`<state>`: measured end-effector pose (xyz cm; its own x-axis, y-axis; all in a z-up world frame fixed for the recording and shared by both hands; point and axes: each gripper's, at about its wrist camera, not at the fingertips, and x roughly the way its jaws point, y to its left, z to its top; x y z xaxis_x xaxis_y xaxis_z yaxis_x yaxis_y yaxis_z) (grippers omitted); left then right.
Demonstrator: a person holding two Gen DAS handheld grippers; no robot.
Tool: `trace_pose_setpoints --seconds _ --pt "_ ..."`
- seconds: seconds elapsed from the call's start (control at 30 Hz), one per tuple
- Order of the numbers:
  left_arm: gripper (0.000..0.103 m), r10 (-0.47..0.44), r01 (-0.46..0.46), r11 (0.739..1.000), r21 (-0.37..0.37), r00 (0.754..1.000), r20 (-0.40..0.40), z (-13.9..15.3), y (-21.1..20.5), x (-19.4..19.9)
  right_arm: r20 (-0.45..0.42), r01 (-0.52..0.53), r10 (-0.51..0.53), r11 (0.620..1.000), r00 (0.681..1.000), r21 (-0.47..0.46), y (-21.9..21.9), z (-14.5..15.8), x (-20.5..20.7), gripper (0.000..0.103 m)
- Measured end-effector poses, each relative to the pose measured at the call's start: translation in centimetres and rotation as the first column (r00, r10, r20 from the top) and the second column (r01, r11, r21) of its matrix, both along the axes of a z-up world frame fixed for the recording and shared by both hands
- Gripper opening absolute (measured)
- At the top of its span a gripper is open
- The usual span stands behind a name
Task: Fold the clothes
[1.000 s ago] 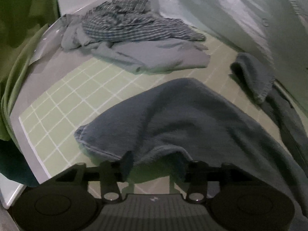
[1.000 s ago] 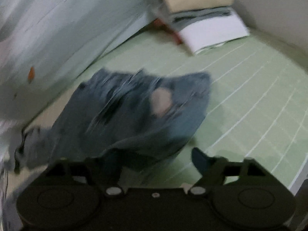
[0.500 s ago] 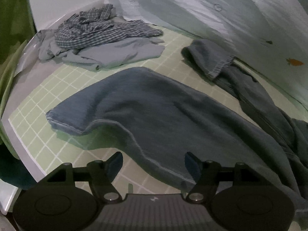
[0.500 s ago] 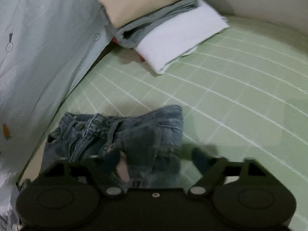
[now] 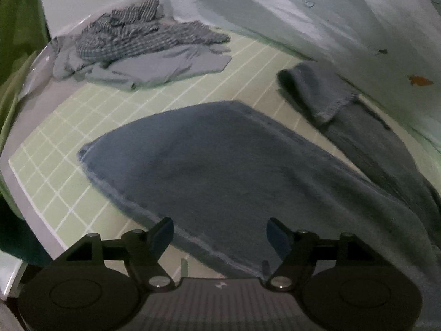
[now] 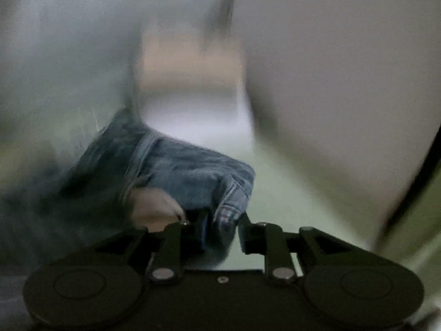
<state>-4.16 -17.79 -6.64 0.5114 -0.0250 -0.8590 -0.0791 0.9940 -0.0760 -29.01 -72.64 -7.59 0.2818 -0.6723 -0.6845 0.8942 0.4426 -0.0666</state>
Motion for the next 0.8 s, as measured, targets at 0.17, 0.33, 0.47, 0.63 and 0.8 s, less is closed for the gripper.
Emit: trace_pose_setpoints --seconds 0.17,0.33,0.47,0.63,0.8 --pt "0.082 0.022 -0.022 1.0 0.015 1.0 0.013 0.2 1.9 -0.1 0.065 0.057 -0.058 0.998 0.996 0.006 2.7 -0.2 -0.8 0.092" --pt "0.084 0.037 -0.037 0.999 0.017 0.999 -0.009 -0.5 4.4 0.7 0.035 -0.061 0.061 0.998 0.998 0.006 5.9 0.4 2.5 0.094" --pt "0.087 0.072 -0.072 0.997 0.007 0.997 -0.02 -1.2 7.5 1.3 0.036 -0.125 0.123 0.991 0.992 0.047 9.5 0.6 4.7 0.096" --pt "0.087 0.111 -0.111 0.994 -0.005 0.993 -0.051 -2.5 12.0 3.4 -0.005 -0.207 0.209 0.974 0.978 0.095 15.2 0.1 7.3 0.096" --pt "0.087 0.092 -0.095 0.995 -0.035 0.993 -0.072 -3.5 15.1 6.0 -0.034 -0.237 0.243 0.963 0.969 0.13 20.6 -0.1 9.3 0.096"
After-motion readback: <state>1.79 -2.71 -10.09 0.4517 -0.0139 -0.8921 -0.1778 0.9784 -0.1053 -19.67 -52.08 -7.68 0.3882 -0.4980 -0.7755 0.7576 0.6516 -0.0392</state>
